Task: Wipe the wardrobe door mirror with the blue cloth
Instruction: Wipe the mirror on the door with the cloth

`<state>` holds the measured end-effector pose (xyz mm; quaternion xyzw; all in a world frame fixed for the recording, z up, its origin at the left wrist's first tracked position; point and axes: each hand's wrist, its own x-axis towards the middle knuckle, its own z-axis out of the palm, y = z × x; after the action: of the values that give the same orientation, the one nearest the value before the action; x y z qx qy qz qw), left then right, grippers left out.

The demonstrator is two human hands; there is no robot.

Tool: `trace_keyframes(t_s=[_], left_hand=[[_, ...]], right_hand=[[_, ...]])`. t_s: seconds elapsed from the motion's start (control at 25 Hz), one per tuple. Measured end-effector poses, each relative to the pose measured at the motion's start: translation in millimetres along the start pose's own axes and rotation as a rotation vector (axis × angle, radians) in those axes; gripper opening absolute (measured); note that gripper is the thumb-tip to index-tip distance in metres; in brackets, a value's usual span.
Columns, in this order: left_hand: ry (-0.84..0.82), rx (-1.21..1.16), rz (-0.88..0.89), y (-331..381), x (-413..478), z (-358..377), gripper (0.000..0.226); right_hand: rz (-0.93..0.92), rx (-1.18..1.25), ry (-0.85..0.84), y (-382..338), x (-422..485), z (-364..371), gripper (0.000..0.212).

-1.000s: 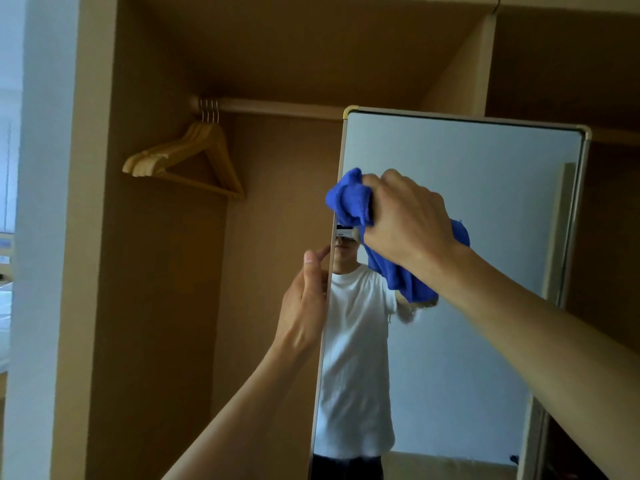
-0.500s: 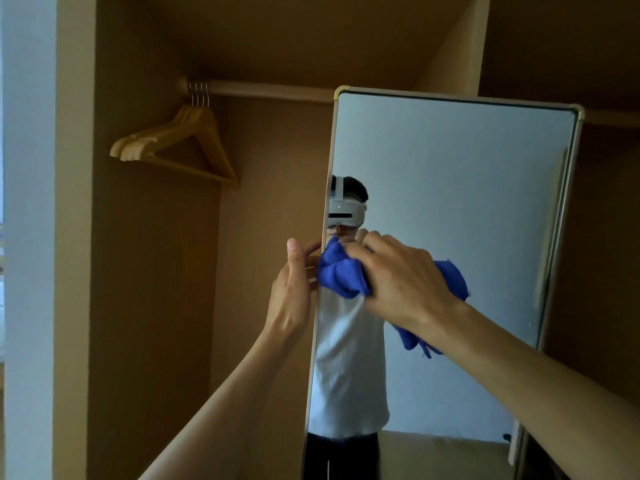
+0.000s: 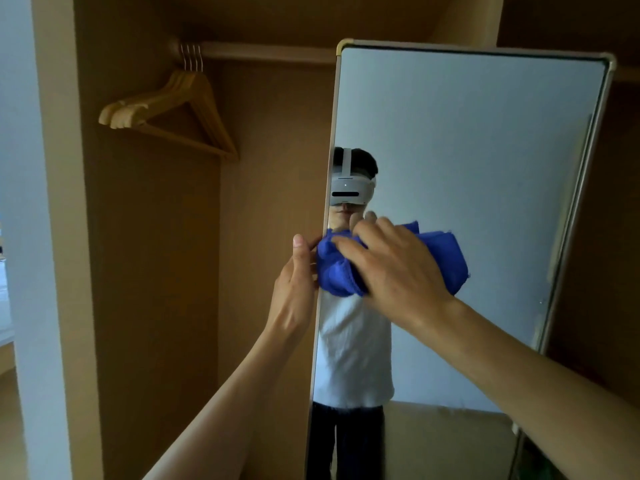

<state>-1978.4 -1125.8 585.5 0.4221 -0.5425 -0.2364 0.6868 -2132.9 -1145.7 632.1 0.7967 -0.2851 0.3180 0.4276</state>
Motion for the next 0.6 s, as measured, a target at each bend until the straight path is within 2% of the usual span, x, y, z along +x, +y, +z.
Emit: trace_keyframes(t_s=[0.16,0.36,0.52,0.6], left_hand=[[0.046,-0.005,-0.026,-2.5,-4.6,2.4,0.048],[0.046,-0.007,-0.01,-2.7,-13.0,7.7,0.056],[0.062,0.056,0.007,-1.4,-17.5,10.0,0.037],[0.069,0.062,0.01,-3.9,-18.5,11.3,0.036]], right_hand=[[-0.018,0.021,-0.097,-20.4,-32.6,16.4,0.046],[0.022,0.047,-0.014,-2.7,-14.2,-0.2,0.044],[0.115,0.029,0.075,40.1,24.0,-28.9,0.035],[0.128,0.039,0.091,55.3,32.7,-34.5,0.031]])
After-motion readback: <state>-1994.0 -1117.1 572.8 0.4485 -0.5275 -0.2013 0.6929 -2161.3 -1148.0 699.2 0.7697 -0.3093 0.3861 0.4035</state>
